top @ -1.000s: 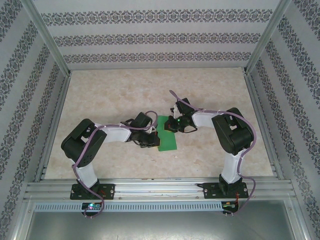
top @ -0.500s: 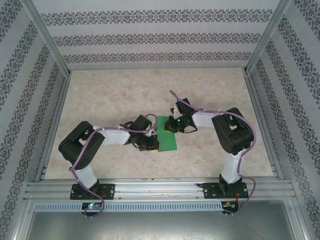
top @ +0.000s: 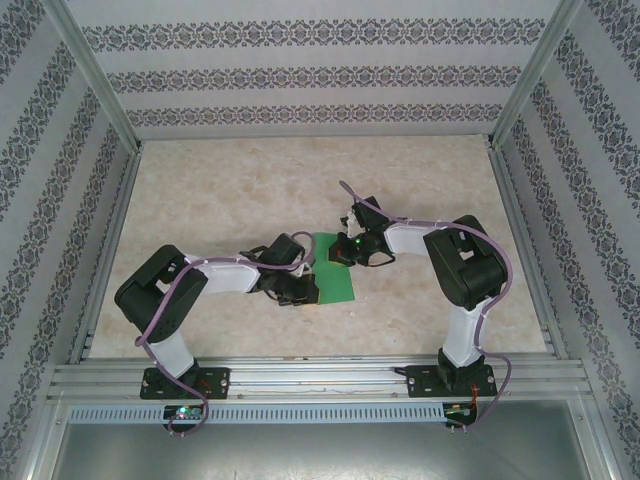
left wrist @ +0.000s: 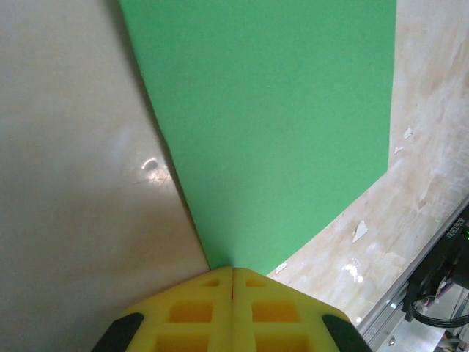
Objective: Fold a paper plane with a square sheet of paper (fold left side to right side)
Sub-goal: First fold the square sheet of paper in half at the center of the table.
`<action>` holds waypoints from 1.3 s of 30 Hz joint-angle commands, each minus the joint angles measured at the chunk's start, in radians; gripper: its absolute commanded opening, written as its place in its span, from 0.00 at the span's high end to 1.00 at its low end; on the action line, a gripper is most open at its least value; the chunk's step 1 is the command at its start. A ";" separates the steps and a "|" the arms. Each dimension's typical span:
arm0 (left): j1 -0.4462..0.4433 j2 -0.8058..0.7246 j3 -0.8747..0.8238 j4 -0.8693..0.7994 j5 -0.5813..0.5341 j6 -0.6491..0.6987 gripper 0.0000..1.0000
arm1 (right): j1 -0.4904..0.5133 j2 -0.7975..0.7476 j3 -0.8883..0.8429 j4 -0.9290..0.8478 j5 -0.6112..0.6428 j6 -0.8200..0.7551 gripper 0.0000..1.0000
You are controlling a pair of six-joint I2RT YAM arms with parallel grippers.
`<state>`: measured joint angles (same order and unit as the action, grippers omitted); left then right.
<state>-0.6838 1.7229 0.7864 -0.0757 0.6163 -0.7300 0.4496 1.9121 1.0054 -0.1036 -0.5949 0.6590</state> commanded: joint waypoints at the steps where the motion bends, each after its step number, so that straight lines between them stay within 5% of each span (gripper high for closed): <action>1: -0.046 -0.001 -0.053 -0.197 0.020 -0.017 0.99 | -0.015 0.059 -0.037 -0.073 0.144 -0.007 1.00; 15: 0.065 -0.127 0.025 -0.218 0.031 0.020 0.99 | -0.008 0.050 -0.039 -0.071 0.138 -0.012 1.00; 26: 0.096 0.093 0.280 -0.237 0.013 0.119 1.00 | -0.002 0.051 -0.032 -0.073 0.141 -0.012 1.00; 39: 0.082 0.230 0.304 -0.246 -0.031 0.133 1.00 | 0.000 0.020 -0.013 -0.063 0.096 -0.013 1.00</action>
<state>-0.5953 1.9202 1.0992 -0.2863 0.6250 -0.6163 0.4496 1.9118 1.0058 -0.1001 -0.5957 0.6567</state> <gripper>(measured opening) 0.058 0.057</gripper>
